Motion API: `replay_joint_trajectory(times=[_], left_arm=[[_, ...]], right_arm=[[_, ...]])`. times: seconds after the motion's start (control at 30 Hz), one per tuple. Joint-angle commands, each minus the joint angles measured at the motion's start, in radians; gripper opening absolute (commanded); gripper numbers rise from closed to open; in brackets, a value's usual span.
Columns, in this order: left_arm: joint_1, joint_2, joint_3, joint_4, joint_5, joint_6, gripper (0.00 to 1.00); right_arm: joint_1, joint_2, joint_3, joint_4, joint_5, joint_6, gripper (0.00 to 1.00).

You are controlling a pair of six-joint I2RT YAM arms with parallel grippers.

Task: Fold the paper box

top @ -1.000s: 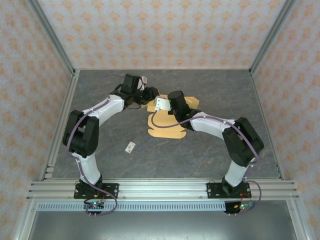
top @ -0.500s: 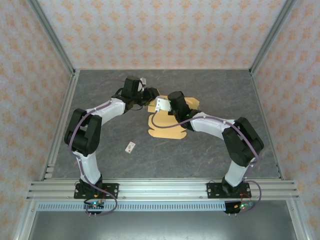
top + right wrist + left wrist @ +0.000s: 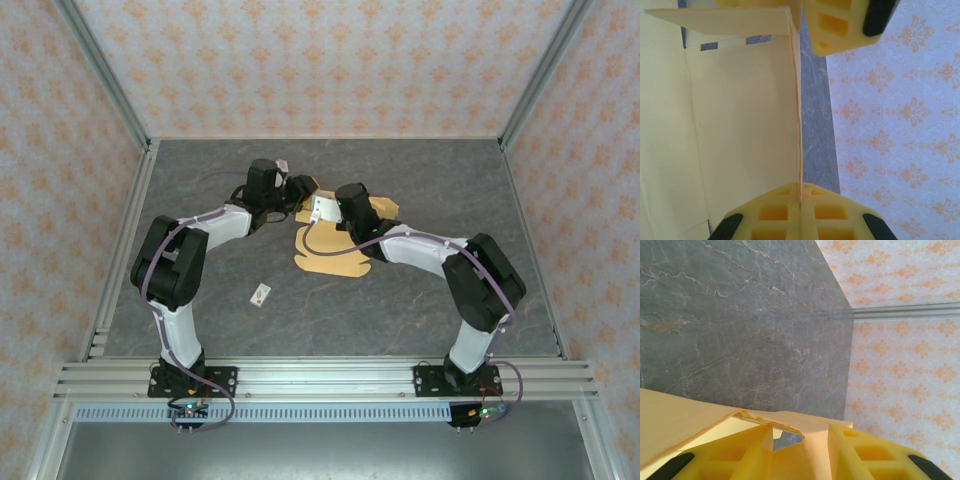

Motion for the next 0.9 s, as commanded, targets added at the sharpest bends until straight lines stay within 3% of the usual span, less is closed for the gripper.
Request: replay_joint_trajectory(times=[0.0,0.2,0.53,0.87], left_arm=[[-0.024,0.007,-0.014,0.089,-0.036,-0.047,0.35],[-0.026,0.005,-0.034,0.115,-0.052,-0.067,0.35],[0.012,-0.093,-0.051,-0.047,-0.085,0.083,0.39],[0.096,-0.227,-0.093,-0.209,-0.066,0.259,0.49]], right_arm=[[0.021,0.013,0.010,0.039,-0.022,0.025,0.00],[0.023,0.016,0.012,0.039,0.002,0.017,0.00],[0.015,0.005,0.010,0.030,0.028,-0.001,0.00],[0.006,-0.010,0.022,-0.010,0.036,0.000,0.00]])
